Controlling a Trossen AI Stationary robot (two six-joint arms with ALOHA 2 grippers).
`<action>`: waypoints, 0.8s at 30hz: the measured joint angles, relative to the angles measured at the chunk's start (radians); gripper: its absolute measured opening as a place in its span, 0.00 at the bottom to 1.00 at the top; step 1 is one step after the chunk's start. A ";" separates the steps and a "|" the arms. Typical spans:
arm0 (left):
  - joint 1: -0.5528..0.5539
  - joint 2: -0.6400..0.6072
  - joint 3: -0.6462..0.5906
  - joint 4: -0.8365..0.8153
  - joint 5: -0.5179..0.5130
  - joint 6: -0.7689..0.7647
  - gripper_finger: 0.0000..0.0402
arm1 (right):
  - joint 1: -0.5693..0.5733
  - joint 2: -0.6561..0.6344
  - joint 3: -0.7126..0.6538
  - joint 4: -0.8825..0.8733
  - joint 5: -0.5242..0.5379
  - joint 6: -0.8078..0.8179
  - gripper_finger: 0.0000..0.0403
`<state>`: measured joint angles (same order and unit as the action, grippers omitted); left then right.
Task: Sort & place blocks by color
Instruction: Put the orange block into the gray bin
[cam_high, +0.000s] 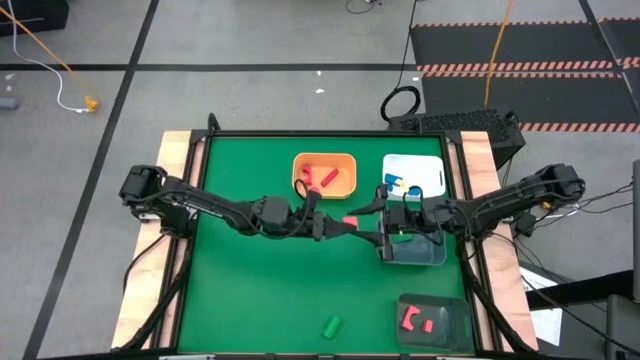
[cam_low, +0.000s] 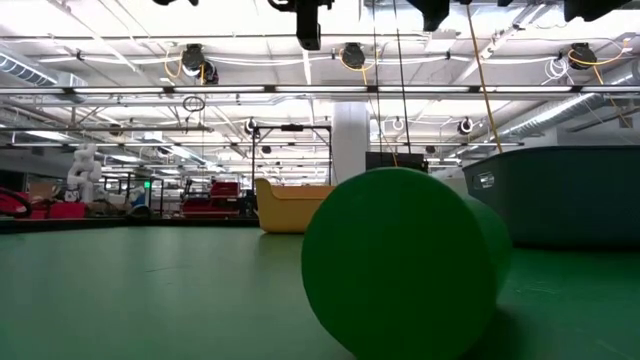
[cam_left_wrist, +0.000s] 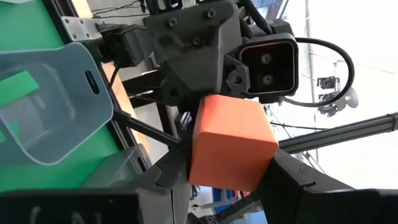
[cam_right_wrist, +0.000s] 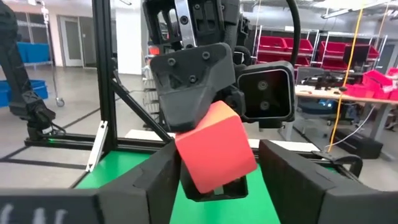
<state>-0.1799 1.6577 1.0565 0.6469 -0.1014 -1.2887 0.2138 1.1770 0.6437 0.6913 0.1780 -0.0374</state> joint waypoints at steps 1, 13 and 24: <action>0.000 0.000 0.000 0.000 0.004 0.000 0.35 | 0.000 0.000 0.000 0.000 0.000 0.005 0.49; 0.001 0.000 0.000 -0.001 0.016 0.020 0.56 | 0.000 0.000 0.000 0.003 -0.026 0.124 0.30; 0.003 0.000 0.000 -0.010 0.049 0.033 0.60 | -0.001 -0.133 0.000 -0.305 -0.026 0.296 0.30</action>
<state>-0.1772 1.6573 1.0565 0.6373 -0.0526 -1.2552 0.2131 1.0443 0.6441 0.3860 0.1524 0.2589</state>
